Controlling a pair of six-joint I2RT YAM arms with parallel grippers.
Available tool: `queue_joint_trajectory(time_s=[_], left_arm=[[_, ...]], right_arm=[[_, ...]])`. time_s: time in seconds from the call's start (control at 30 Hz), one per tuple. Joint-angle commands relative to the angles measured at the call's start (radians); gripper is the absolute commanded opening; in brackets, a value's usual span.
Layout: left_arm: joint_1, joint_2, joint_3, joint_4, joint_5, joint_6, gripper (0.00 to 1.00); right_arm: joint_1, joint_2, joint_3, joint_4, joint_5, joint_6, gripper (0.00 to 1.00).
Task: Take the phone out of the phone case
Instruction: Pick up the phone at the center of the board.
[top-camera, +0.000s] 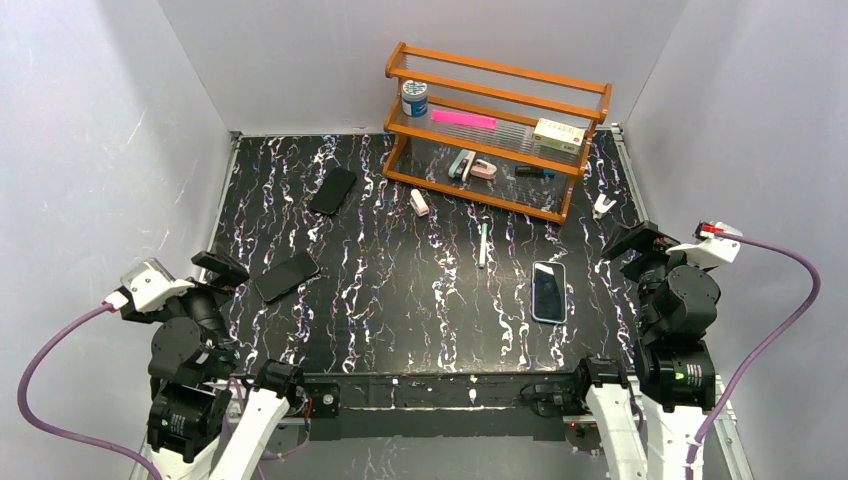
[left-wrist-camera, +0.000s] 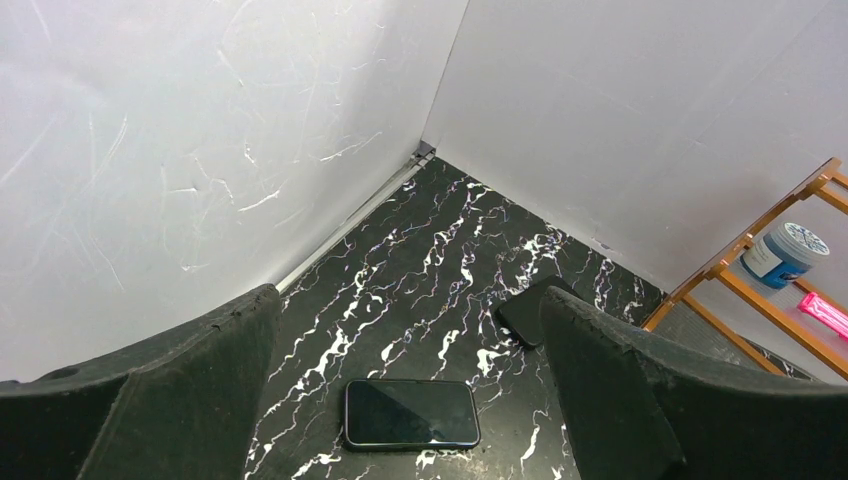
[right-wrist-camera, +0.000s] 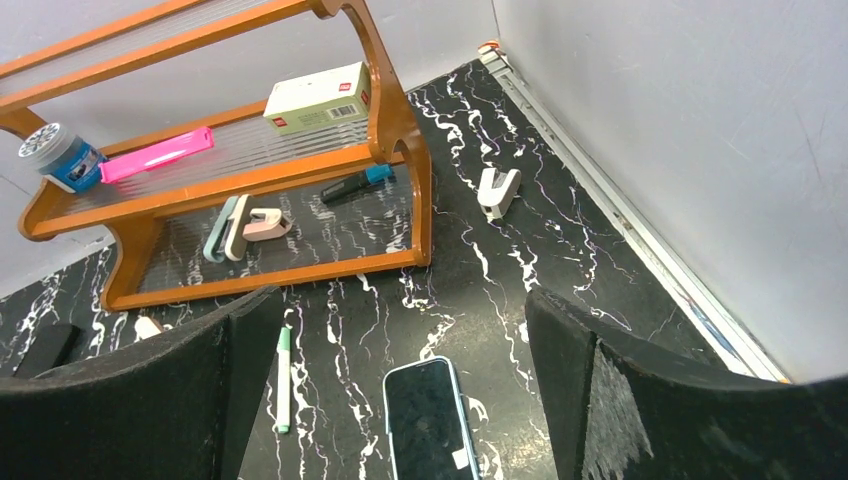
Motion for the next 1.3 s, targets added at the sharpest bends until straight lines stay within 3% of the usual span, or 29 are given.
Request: queue_joint_trajectory(time_s=[0.0,0.2,0.43,0.53,0.63,0.8,1.03,1.27], left_arm=[[-0.004,0.012,-0.013,-0.003,-0.007,0.000,0.98],[-0.005,0.012,-0.045,-0.018,0.012,-0.024,0.98],[-0.004,0.019,-0.099,-0.044,0.087,-0.076,0.98],[-0.003,0.037,-0.109,-0.060,0.133,-0.111,0.98],[-0.004,0.055,-0.128,-0.060,0.203,-0.123,0.98],[-0.003,0.111,-0.159,-0.088,0.216,-0.157,0.98],[-0.004,0.165,-0.158,-0.125,0.168,-0.193,0.98],[-0.004,0.172,-0.190,-0.146,0.207,-0.230,0.98]], right_arm=[[-0.003,-0.007,0.000,0.020,-0.021,0.007,0.99],[-0.003,0.026,0.004,-0.005,-0.061,0.033,0.99],[-0.003,0.125,0.018,-0.045,-0.238,0.062,0.99],[-0.003,0.219,0.023,-0.126,-0.253,0.169,0.99],[-0.003,0.359,0.035,-0.209,-0.367,0.222,0.99],[-0.003,0.503,-0.016,-0.155,-0.423,0.257,0.99],[-0.003,0.725,-0.003,-0.188,-0.426,0.199,0.99],[0.004,0.891,-0.012,-0.199,-0.337,0.175,0.99]])
